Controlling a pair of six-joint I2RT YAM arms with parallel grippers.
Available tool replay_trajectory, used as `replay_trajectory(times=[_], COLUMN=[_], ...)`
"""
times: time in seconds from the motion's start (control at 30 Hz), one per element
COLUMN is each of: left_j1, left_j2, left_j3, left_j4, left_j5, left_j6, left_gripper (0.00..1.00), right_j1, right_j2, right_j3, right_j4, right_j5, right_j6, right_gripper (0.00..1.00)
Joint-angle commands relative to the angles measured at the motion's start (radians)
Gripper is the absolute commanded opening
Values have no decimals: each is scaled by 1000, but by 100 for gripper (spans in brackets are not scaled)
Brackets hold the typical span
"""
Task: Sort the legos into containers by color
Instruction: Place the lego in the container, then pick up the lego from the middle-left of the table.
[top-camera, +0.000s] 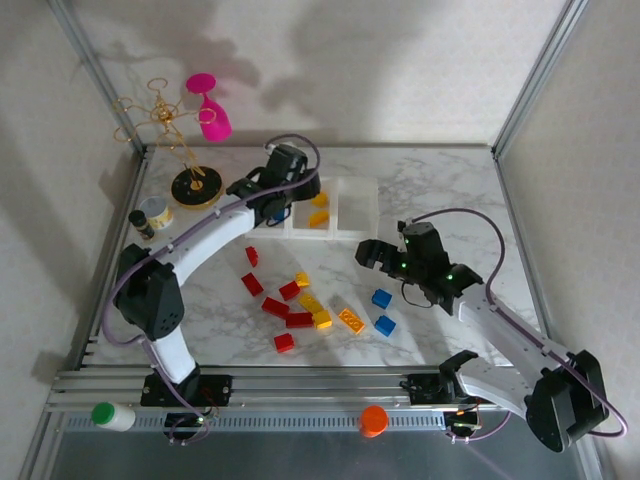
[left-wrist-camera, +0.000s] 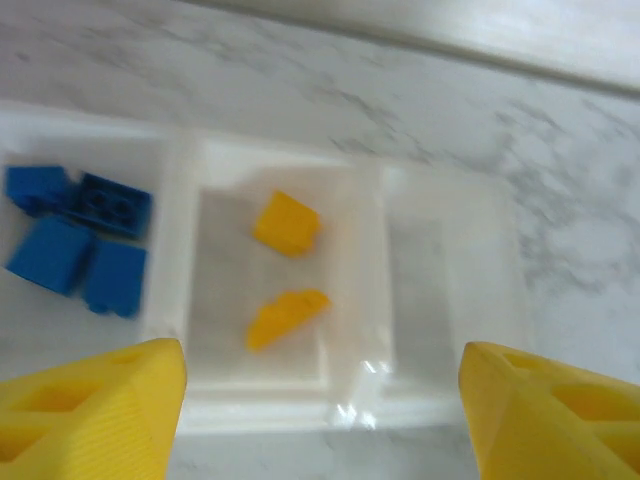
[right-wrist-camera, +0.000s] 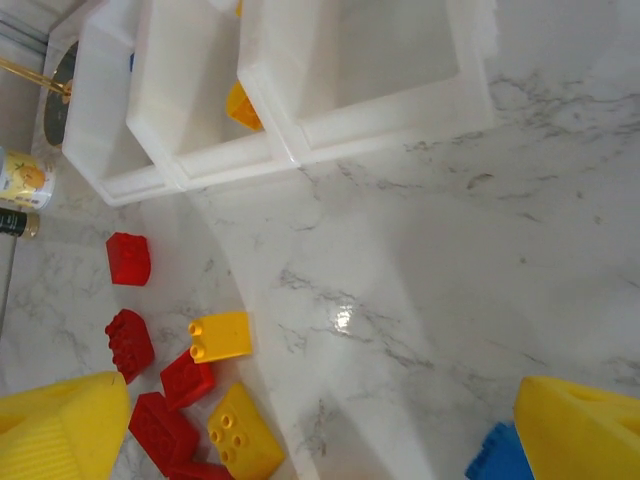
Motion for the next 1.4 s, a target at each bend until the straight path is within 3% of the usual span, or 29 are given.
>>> replay_trajectory(times=[0.0,0.4,0.93,1.37], left_j1=[-69,-289,-438,-471], left_j2=[-42,60,312,446], left_j3=[-72,-122,17,97], left_j4=[3,28,0,-39], left_j5=[41,74,161,134], left_j6=[-34,-93,-35,4], left_gripper=[73,75,76,68], right_j1=[-7,-7,-6,-6], right_j2=[-69,-281,-524,-517], right_j3=[14,-61,-54,-16], right_j4=[-126,-348,-573,-598], right_j5=[43,125,262,278], right_j6=[28,132,321,286], right_gripper=[99,99,99,99])
